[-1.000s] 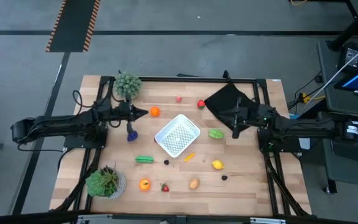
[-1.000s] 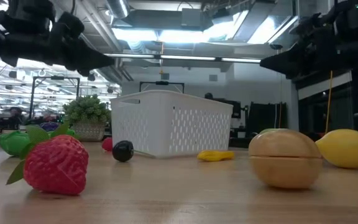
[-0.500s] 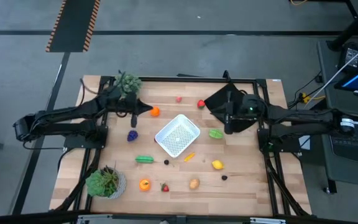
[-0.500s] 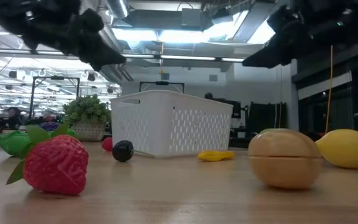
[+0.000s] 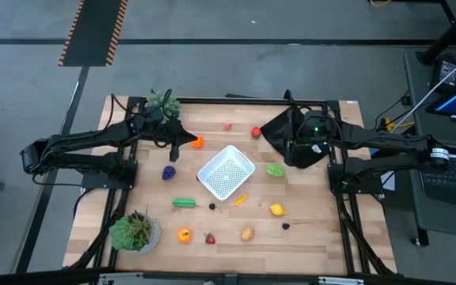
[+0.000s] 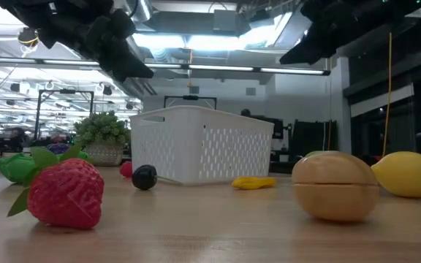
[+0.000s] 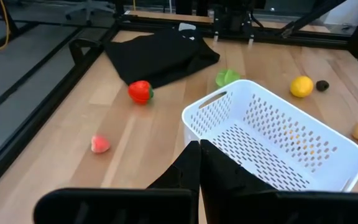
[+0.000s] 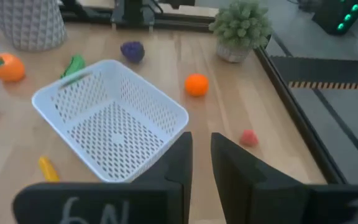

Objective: Pick and placing Produce into tupperware
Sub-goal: Put the starfruit into the white bin

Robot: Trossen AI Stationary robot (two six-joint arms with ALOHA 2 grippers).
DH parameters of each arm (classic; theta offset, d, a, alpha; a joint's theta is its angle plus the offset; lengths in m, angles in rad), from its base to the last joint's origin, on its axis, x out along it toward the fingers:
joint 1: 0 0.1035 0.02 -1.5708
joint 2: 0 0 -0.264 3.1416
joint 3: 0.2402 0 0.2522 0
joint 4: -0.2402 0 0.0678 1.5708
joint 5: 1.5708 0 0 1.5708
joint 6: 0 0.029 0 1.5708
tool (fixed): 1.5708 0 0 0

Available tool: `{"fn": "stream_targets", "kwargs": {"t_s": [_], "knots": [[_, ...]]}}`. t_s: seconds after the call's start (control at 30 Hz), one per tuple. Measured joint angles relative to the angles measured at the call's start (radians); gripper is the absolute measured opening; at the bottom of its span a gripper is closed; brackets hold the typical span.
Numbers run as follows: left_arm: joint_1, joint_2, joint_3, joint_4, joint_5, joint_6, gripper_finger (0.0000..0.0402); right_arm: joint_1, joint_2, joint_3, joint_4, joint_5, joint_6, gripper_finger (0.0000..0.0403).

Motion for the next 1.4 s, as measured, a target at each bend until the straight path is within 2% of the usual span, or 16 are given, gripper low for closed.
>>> {"fn": "stream_targets", "kwargs": {"t_s": [0.2, 0.53, 0.8, 0.93, 1.07, 1.23, 1.4], "knots": [[0.0, 0.0, 0.0, 0.0, 0.0, -0.035, 0.0, 0.0, 0.0, 0.001, 0.0, 0.001, 0.083, 0.0062], [0.0, -0.001, 0.0, 0.002, -0.006, -0.044, 0.0, 0.0, 0.0, 0.001, -0.002, 0.0, 0.083, 0.0062], [0.0, -0.001, 0.0, 0.002, -0.034, -0.044, 0.0, 0.001, 0.0, 0.001, -0.023, 0.001, 0.023, 0.0068], [0.0, -0.001, 0.0, 0.002, -0.042, -0.044, 0.0, 0.015, 0.004, 0.001, -0.045, 0.001, 0.002, 0.0108], [0.0, -0.001, 0.0, 0.002, -0.088, -0.044, 0.0, 0.033, 0.004, 0.001, -0.04, 0.012, -0.026, 0.0175], [0.0, -0.001, 0.0, 0.002, -0.094, -0.044, 0.0, 0.043, 0.004, 0.001, -0.04, 0.038, -0.027, 0.0253], [0.0, -0.001, 0.0, 0.002, -0.091, -0.043, 0.0004, 0.043, 0.004, 0.001, -0.051, 0.037, -0.025, 0.0295]]}}
